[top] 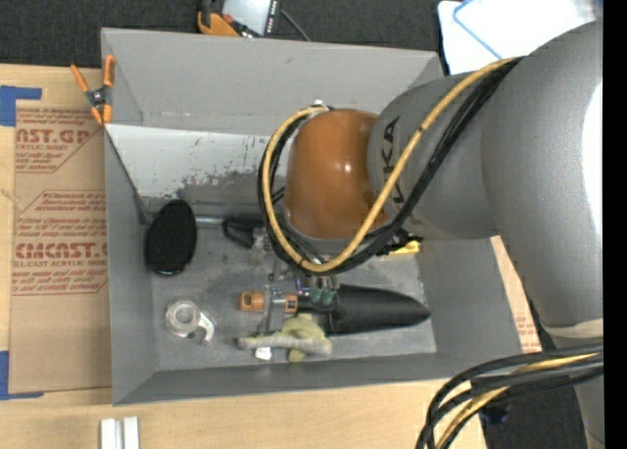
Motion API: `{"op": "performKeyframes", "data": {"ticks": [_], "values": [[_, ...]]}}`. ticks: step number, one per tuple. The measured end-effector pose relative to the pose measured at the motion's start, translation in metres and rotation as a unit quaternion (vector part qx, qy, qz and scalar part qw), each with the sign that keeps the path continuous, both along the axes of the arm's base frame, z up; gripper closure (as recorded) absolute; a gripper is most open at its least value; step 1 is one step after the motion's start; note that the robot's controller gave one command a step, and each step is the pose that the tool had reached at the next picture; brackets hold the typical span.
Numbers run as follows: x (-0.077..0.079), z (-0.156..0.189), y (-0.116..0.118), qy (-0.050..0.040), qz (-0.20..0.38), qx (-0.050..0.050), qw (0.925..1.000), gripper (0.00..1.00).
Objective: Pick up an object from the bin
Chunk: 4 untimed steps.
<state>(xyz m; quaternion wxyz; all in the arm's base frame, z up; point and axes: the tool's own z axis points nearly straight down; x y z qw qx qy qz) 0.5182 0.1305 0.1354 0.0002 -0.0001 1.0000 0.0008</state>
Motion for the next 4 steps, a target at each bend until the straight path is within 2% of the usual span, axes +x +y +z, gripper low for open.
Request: {"op": "performKeyframes", "data": {"ticks": [1,2,3,4], "values": [[0.0,0.0,0.0,0.0,0.0,0.0,1.0,0.0],[-0.018,-0.039,-0.01,0.0001,0.154,0.0,0.9881,0.0],[-0.026,-0.029,-0.05,0.0007,-0.033,0.0,0.9995,0.0],[-0.014,-0.057,-0.065,-0.0005,0.298,0.002,0.9547,1.0]]}}
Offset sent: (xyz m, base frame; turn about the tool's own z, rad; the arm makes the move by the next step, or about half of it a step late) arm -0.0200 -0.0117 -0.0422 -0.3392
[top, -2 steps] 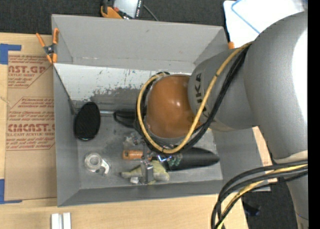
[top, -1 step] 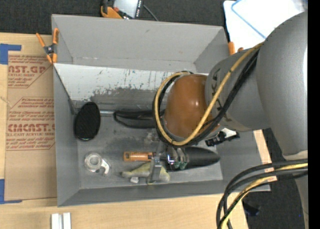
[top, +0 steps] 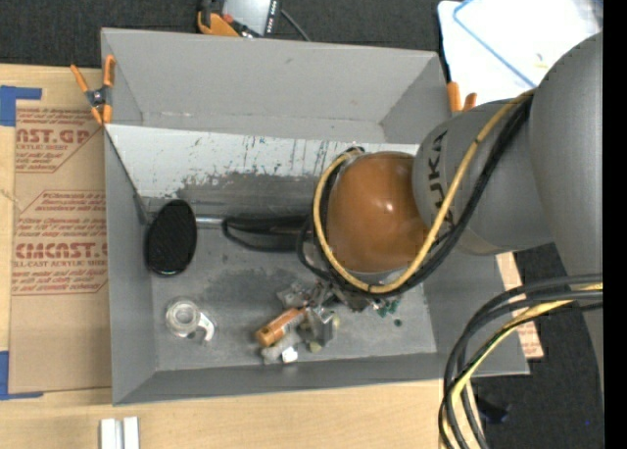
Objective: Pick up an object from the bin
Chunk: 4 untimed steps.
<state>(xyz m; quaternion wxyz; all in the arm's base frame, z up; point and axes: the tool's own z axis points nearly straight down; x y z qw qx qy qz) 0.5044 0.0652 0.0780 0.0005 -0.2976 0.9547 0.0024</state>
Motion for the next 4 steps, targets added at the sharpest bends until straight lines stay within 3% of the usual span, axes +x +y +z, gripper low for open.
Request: {"op": "performKeyframes", "data": {"ticks": [2,3,4], "values": [[0.0,-0.002,-0.002,-0.0034,0.022,0.003,0.9998,1.0],[0.005,0.066,-0.006,-0.0029,0.025,0.002,0.9997,1.0],[-0.009,0.156,-0.02,0.0002,0.012,0.002,0.9999,1.0]]}}
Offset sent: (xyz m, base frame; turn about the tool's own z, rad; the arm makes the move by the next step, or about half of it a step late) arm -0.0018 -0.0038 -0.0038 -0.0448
